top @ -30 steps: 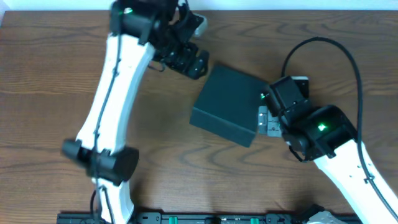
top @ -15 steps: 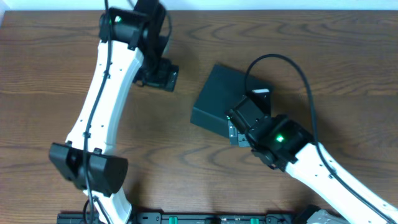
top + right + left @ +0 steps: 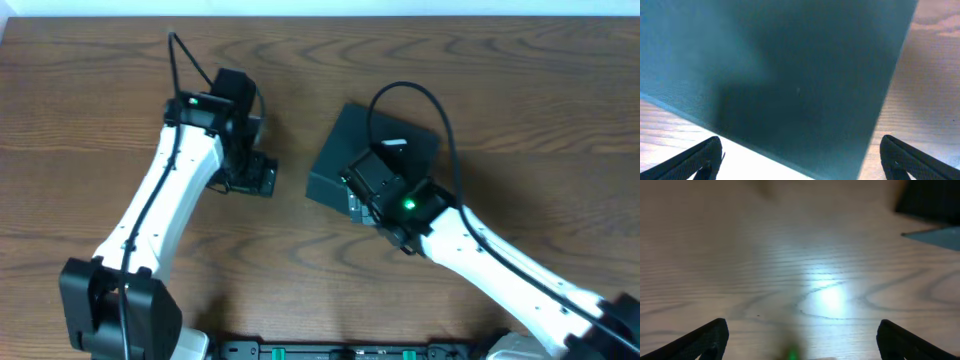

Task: Pack container
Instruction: 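Move both grippers onto the closed box's front corners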

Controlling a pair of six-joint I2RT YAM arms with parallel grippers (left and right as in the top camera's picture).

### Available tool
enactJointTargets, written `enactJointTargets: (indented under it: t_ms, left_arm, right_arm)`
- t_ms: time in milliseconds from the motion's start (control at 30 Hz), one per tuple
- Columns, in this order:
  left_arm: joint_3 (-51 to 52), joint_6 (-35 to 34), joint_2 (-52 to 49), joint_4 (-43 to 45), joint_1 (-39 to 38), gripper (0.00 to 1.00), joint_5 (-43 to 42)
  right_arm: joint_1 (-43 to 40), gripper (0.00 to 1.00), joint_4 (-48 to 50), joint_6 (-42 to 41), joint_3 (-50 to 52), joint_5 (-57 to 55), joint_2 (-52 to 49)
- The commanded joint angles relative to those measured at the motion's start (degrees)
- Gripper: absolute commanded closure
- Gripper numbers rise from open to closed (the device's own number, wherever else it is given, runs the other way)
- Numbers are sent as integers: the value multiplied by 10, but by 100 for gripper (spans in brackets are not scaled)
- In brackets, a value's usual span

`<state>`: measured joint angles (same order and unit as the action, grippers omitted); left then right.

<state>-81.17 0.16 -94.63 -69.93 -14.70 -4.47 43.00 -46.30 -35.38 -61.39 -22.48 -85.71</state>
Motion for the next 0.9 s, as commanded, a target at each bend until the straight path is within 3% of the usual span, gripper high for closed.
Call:
enactJointTargets:
  t_ms: [0,400,867]
  left_arm:
    - [13,-7,3,-2,-15,4,-29]
    - [51,-39,3,-14,-93,4,-29]
    - [52,-38,3,-20,-101,4,-30]
  right_arm:
    - [4,1,7,2,2,5,-20]
    - [-40,1,2,-10,2,4,-25]
    - [-99,1,8,2,3,89,7]
